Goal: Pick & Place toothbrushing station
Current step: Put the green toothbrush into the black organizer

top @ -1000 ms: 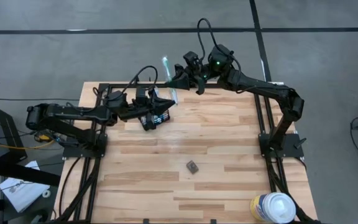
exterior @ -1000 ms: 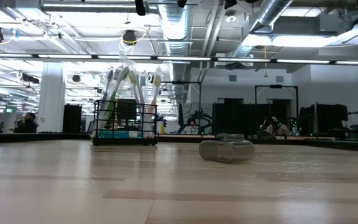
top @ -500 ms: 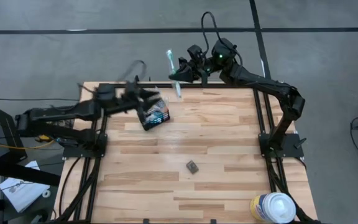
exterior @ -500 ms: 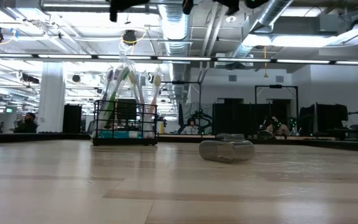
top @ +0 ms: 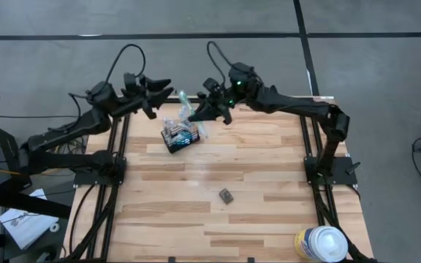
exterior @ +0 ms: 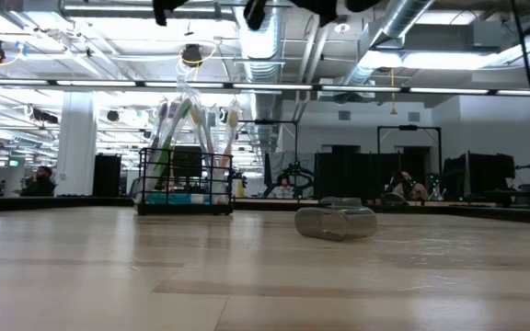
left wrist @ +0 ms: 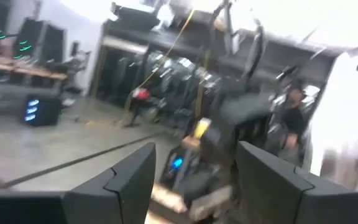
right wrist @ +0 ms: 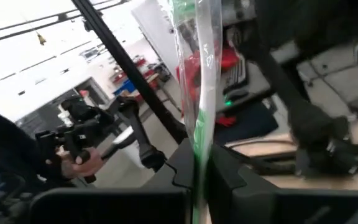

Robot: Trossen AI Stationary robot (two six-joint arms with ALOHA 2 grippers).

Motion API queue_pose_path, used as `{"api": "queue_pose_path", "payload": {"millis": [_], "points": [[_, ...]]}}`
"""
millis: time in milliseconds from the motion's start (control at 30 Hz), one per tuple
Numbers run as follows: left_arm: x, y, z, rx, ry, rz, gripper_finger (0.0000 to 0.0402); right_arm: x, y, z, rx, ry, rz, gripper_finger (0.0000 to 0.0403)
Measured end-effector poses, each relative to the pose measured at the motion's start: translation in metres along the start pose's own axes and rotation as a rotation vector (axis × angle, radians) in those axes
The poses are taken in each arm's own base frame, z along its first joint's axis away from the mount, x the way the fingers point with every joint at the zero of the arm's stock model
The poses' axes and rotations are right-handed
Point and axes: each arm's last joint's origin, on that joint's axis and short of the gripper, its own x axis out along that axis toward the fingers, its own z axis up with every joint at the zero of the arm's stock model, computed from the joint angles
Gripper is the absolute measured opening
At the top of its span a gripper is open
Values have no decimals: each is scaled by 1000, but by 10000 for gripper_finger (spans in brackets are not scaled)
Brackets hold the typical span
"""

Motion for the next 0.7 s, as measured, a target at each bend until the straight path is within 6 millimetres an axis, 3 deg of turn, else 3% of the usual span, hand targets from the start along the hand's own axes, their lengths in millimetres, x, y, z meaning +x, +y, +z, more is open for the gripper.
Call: {"api": "queue_pose_path", "payload": {"millis": [167, 267, 567, 700], "points": [[10, 0, 3, -29, -71, -103, 218, 20, -16, -10, 76, 23, -3, 7], [12, 0, 0, -44, -50, -116, 218, 24, -16, -1, 39, -3, 9, 7], [-2, -5, 14, -38, -77, -209, 218, 6, -9, 30, -34, -53, 23, 7], [-5, -6, 17, -97, -74, -242, 218, 1, -10, 34, -37, -61, 12, 7]]}}
